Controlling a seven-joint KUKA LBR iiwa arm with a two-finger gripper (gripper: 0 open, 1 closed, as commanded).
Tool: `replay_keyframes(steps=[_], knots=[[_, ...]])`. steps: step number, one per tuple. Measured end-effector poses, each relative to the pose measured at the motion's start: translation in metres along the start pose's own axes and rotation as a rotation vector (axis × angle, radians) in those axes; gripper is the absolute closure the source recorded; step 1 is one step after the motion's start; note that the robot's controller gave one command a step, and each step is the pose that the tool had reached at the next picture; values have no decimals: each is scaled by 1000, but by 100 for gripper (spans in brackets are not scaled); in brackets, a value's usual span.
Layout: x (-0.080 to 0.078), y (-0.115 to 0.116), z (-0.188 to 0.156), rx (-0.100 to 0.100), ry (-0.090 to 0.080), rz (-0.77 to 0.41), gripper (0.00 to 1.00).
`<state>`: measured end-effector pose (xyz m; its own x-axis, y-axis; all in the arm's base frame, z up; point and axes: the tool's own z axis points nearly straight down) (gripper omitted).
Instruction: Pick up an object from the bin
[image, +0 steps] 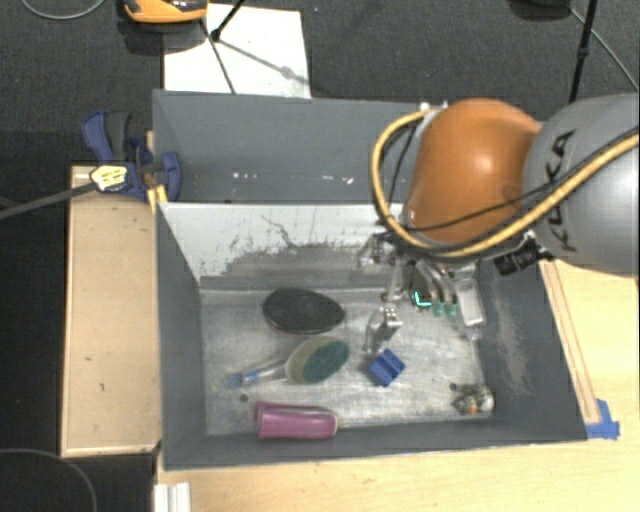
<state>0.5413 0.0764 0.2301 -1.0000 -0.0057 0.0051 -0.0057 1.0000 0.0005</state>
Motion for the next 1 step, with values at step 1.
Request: replay_keyframes(steps=[1], knots=[[19, 90, 158, -2, -18, -194, 0]])
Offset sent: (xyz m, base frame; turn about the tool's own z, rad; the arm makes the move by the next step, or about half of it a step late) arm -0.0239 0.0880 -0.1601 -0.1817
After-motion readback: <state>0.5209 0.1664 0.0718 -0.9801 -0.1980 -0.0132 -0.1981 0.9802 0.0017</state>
